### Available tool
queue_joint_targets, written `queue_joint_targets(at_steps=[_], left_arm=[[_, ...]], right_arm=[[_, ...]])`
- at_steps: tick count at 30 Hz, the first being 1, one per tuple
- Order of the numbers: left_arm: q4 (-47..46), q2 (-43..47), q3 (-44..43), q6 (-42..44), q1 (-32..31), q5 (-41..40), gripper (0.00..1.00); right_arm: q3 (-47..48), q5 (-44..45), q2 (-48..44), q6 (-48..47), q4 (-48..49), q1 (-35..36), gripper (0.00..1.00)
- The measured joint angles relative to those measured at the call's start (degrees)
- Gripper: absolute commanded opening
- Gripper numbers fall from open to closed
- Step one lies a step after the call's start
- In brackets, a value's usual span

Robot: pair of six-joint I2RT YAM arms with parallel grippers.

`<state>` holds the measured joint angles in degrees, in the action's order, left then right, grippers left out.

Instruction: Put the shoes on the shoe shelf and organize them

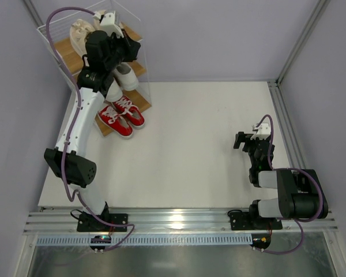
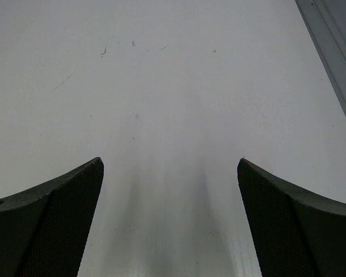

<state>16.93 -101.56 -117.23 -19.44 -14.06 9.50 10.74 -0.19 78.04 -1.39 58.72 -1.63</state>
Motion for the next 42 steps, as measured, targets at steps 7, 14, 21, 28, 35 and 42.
queue_joint_targets(at_steps=[7, 14, 21, 28, 35, 42], left_arm=[[-0.9, 2.3, 1.9, -2.3, 0.5, 1.7, 0.0], [1.6, 13.9, 7.7, -1.2, 0.6, 2.3, 0.0], [4.9, 24.3, 13.1, 3.8, 0.6, 1.8, 0.0], [6.8, 30.4, 25.9, 3.3, 0.7, -5.9, 0.0], [8.9, 37.9, 30.4, 1.5, 0.7, -22.4, 0.0], [7.5, 41.0, 31.6, 1.2, 0.8, -33.3, 0.0]], right_arm=[[0.0, 0.0, 0.0, 0.0, 0.0, 0.0, 0.97], [0.0, 0.0, 0.0, 0.0, 0.0, 0.0, 0.97], [0.0, 0.0, 0.0, 0.0, 0.0, 0.0, 0.97], [0.0, 0.0, 0.0, 0.0, 0.0, 0.0, 0.97], [0.0, 0.0, 0.0, 0.0, 0.0, 0.0, 0.97], [0.0, 0.0, 0.0, 0.0, 0.0, 0.0, 0.97]])
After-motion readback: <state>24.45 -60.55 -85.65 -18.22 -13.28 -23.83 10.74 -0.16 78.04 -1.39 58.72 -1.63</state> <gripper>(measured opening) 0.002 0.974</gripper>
